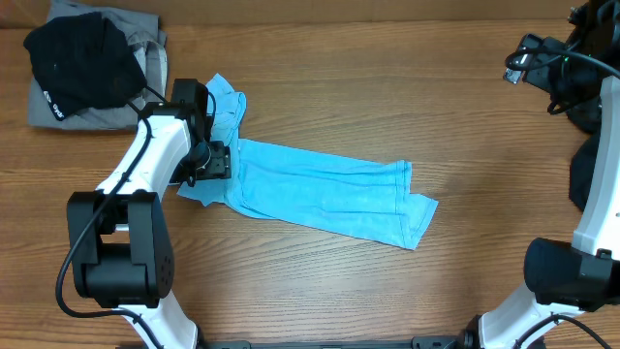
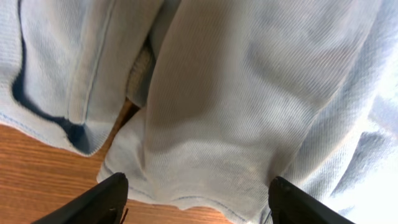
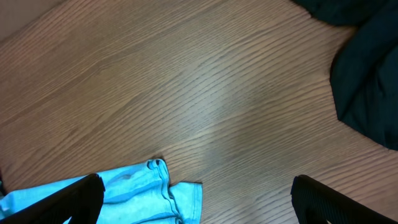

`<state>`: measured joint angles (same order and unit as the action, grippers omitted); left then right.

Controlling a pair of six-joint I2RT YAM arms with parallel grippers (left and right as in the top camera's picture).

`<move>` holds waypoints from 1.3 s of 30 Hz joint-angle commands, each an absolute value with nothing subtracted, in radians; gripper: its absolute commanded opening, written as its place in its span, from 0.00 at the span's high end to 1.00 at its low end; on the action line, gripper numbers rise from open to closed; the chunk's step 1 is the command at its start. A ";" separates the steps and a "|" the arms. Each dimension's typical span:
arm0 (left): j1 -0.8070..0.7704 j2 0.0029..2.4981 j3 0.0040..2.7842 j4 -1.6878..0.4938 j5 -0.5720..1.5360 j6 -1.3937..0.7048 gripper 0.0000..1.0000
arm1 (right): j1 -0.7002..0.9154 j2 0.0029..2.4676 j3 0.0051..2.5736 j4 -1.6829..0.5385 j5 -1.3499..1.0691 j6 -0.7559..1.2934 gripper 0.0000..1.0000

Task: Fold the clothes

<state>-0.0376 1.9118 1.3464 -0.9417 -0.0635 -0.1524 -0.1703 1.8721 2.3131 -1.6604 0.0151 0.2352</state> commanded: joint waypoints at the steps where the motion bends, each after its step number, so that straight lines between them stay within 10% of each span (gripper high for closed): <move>1: -0.044 1.909 1.327 -0.925 -0.066 -0.118 0.27 | -0.175 1.864 2.313 -1.655 0.025 0.239 0.00; 39: -0.081 1.909 1.285 -0.825 -0.001 -0.110 0.21 | -0.175 1.864 2.313 -1.655 0.025 0.239 0.00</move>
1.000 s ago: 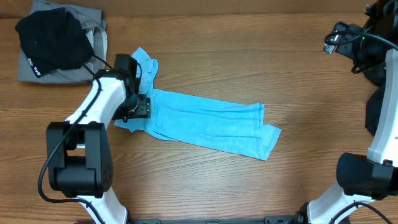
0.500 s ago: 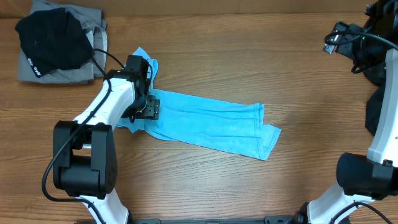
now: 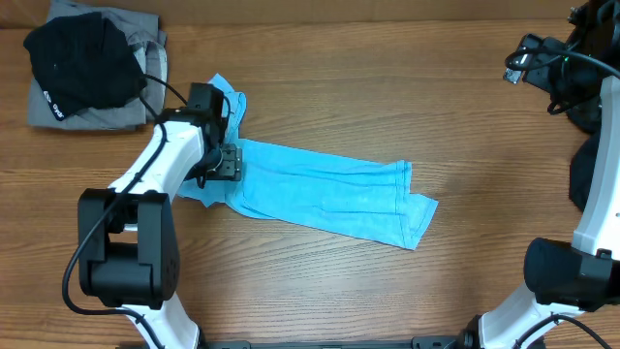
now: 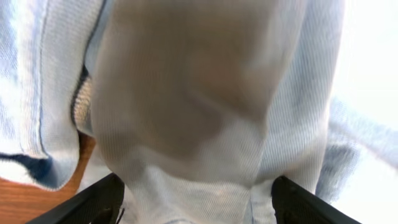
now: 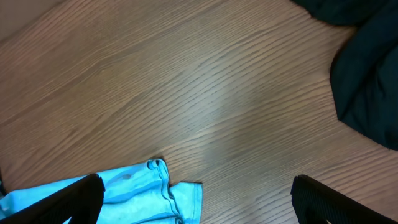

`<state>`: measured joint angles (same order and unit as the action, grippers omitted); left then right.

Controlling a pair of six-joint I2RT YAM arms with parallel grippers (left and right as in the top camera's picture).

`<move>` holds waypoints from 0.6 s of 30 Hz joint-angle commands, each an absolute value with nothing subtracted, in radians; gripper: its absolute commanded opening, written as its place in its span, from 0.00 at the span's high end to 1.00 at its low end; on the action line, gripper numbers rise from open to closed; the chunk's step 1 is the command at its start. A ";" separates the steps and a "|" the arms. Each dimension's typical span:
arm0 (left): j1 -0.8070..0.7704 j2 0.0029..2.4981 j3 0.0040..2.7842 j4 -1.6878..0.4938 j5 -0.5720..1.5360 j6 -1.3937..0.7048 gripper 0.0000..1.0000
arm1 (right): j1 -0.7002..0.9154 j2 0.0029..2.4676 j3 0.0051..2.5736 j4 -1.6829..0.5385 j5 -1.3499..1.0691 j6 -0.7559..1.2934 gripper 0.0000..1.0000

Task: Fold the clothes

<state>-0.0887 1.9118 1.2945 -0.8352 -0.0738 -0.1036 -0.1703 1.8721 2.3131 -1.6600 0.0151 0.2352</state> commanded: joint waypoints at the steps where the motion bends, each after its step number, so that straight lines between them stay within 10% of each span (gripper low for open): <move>1: -0.081 1.909 1.285 -0.824 0.009 -0.108 0.21 | -0.175 1.864 2.313 -1.655 0.025 0.239 0.00; 18: -0.033 1.909 1.279 -0.821 -0.054 -0.100 0.30 | -0.175 1.864 2.313 -1.655 0.025 0.239 0.00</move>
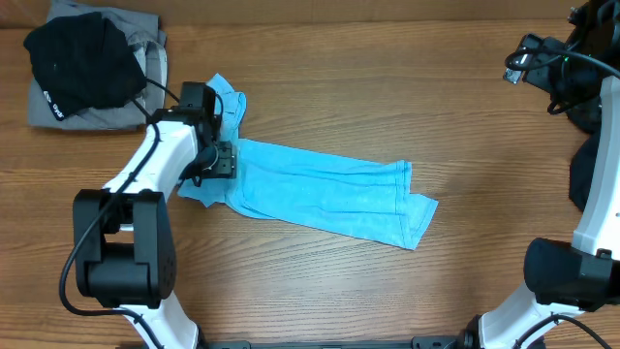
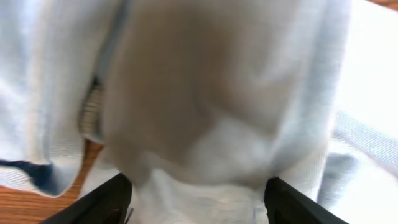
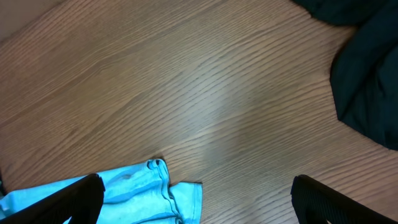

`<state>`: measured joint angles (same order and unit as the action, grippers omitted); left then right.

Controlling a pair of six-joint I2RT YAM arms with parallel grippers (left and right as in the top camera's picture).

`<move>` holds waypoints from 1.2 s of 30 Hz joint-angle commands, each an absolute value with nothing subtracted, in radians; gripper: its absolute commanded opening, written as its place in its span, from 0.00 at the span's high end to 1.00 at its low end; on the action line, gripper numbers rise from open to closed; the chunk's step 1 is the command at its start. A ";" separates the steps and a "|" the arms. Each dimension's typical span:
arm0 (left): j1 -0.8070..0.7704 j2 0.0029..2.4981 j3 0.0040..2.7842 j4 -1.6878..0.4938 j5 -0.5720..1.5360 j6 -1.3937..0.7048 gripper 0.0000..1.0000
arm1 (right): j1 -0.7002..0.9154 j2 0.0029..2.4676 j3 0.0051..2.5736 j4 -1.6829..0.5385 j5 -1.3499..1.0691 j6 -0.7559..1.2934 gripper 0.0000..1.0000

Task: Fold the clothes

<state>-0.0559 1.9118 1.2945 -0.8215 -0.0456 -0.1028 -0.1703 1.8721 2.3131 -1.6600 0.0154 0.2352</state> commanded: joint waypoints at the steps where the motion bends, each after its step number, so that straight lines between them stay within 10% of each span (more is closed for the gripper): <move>1: -0.032 1.909 1.277 -0.821 -0.050 -0.100 0.29 | -0.175 1.864 2.313 -1.655 0.025 0.239 0.00; 15: -0.033 1.909 1.258 -0.807 -0.025 -0.074 0.42 | -0.175 1.864 2.313 -1.655 0.025 0.239 0.00; 23: -0.033 1.909 1.278 -0.835 -0.025 -0.079 0.65 | -0.175 1.865 2.313 -1.655 0.025 0.239 0.00; 26: -0.033 1.909 1.288 -0.841 -0.024 -0.083 0.88 | -0.175 1.864 2.313 -1.655 0.025 0.239 0.00; 36: -0.033 1.909 1.293 -0.847 -0.024 -0.094 0.96 | -0.175 1.864 2.313 -1.655 0.025 0.239 0.00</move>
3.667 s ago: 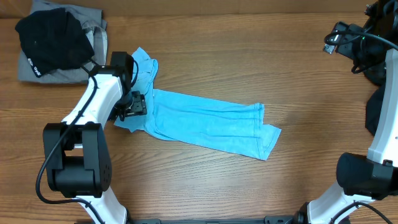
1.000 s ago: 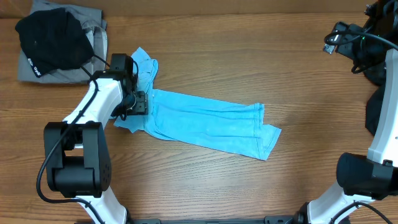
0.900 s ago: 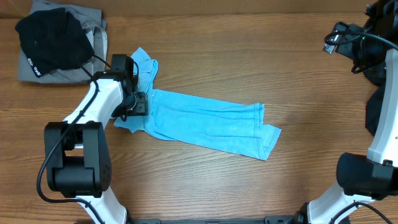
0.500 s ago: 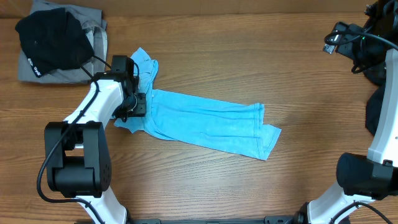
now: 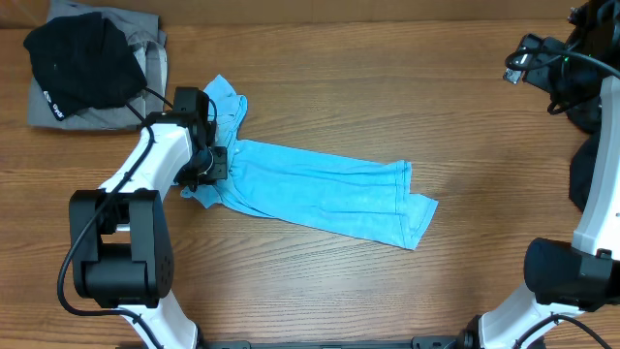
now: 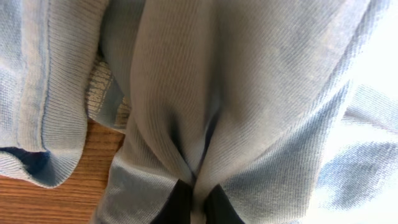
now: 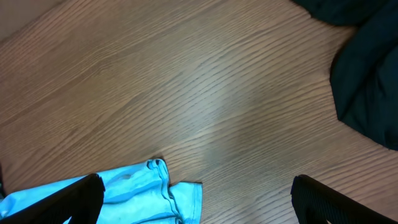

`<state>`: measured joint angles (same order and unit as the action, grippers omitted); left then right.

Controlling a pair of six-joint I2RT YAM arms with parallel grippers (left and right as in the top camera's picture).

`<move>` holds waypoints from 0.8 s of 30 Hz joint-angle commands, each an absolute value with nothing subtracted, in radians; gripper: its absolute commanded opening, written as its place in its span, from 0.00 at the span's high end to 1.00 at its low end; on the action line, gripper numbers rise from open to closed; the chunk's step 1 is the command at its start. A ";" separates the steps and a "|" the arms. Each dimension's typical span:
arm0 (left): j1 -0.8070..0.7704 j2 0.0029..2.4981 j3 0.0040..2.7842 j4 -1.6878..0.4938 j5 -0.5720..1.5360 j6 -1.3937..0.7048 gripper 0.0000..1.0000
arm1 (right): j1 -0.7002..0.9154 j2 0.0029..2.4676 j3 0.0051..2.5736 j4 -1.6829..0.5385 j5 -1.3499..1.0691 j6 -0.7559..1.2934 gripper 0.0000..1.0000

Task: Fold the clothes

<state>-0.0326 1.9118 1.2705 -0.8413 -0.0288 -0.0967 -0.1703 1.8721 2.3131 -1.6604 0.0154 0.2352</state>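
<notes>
A light blue garment [image 5: 320, 194] lies stretched across the table's middle, its bunched left end under my left gripper [image 5: 208, 163]. In the left wrist view the gripper [image 6: 198, 198] is shut, and a fold of the blue fabric [image 6: 249, 93] is pinched between its black fingertips. My right gripper [image 5: 528, 56] hangs high at the far right, away from the garment. It is open [image 7: 196, 199], with nothing between its fingers, and the garment's right end [image 7: 137, 186] shows far below it.
A pile of black and grey clothes [image 5: 82, 63] sits at the back left corner. Dark clothing [image 5: 586, 170] lies at the right edge and also shows in the right wrist view [image 7: 367, 93]. Bare wood [image 5: 387, 87] lies between them.
My left gripper has gone from open, fingers spread over the fabric, to shut on a fold of it. It has shifted slightly left. The right arm has not moved.
My left gripper was open just above the garment's left end. It then sat lower on the cloth, still open, with small shifts of place. Now it is shut on a fold there. The garment has stayed spread out and the right gripper stayed open.
</notes>
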 commanded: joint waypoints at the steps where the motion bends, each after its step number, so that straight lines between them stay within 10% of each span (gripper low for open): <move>1: -0.033 1.909 1.294 -0.850 -0.025 -0.102 0.96 | -0.175 1.864 2.313 -1.655 0.025 0.239 0.00; 24: -0.033 1.903 1.373 -0.912 0.001 -0.138 0.89 | -0.175 1.864 2.313 -1.655 0.025 0.239 0.00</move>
<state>-0.0326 1.9118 1.3491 -0.9131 -0.0105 -0.1284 -0.1703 1.8721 2.3131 -1.6604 0.0154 0.2356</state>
